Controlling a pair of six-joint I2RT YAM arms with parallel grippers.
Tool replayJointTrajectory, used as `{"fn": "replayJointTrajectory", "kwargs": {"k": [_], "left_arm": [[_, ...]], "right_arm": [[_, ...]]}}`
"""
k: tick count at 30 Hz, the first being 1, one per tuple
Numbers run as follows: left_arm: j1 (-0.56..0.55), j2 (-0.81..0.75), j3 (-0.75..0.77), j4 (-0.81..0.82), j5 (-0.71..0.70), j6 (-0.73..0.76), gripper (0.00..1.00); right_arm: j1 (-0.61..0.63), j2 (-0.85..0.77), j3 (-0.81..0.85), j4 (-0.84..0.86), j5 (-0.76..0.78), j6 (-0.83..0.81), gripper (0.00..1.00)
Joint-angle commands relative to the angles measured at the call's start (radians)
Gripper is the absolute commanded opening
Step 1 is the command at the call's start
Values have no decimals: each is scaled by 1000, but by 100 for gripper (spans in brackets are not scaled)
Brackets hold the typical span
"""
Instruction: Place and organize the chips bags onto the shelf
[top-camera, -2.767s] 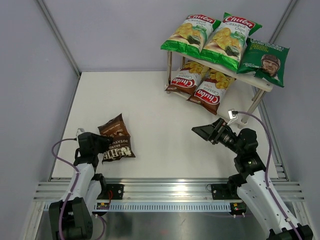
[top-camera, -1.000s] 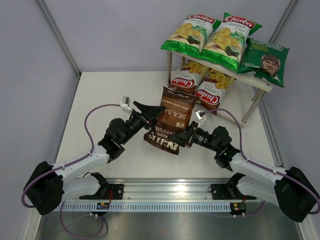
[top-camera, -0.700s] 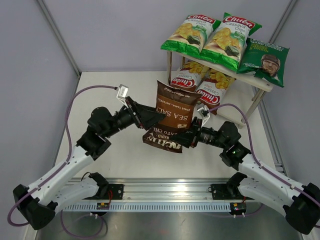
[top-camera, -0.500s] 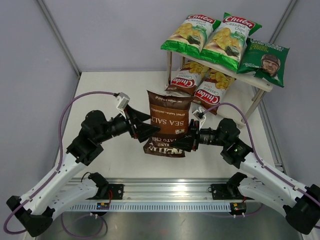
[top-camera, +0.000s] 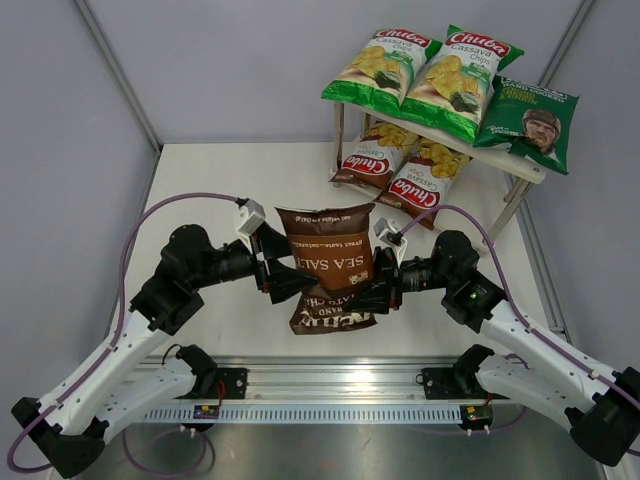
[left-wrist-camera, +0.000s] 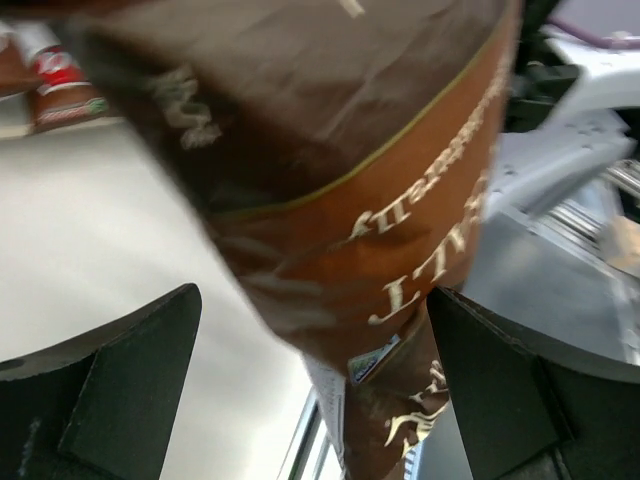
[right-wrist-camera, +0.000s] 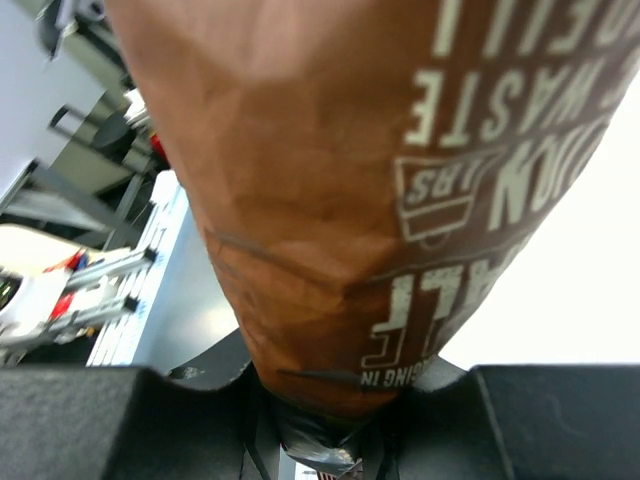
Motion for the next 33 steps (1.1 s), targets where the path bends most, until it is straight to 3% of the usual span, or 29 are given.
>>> {"fn": "replayJointTrajectory", "kwargs": {"k": [1,5,7,8,9,10,12,15,16,17,19,20,25,26,29,33], "left_arm": [[1,0,-36,259,245,-72,99],[1,0,-51,318,292,-108,98],[1,3,-66,363,297,-132,90],[1,6,-67,369,285,-135,80],[1,12,-65,369,270,-137,56],[1,23,-59,355,253,-137,43],[1,34,-47,315,176,-134,25],[1,43,-33,300,75,-141,10],[1,44,-34,306,55,-149,8],[1,38,-36,313,20,-163,7],[1,29,-40,340,-28,-181,7],[3,25,-44,344,-83,-203,7],[10,11,-44,386,-230,-307,4],[11,6,-48,402,-272,-335,4],[12,6,-79,513,-320,-459,3],[12,6,-181,771,-421,-667,6]], "right_arm": [[7,-2,70,55,-123,-34,16],[7,-5,90,-21,-96,-83,17],[7,1,93,-21,-90,-84,18],[7,2,93,-15,-85,-78,18],[7,6,95,-8,-85,-72,19],[7,6,103,-14,-80,-74,22],[7,-1,109,-43,-58,-81,23],[6,-23,115,-83,-2,-106,30],[6,-31,113,-93,27,-120,32],[6,-40,112,-107,54,-121,53],[7,-83,101,-147,189,-118,72],[6,-102,96,-164,238,-117,98],[6,-278,23,-281,693,52,100],[7,-306,0,-276,723,90,99],[6,-407,-138,-142,769,271,99],[7,-527,-366,263,775,545,93]]}}
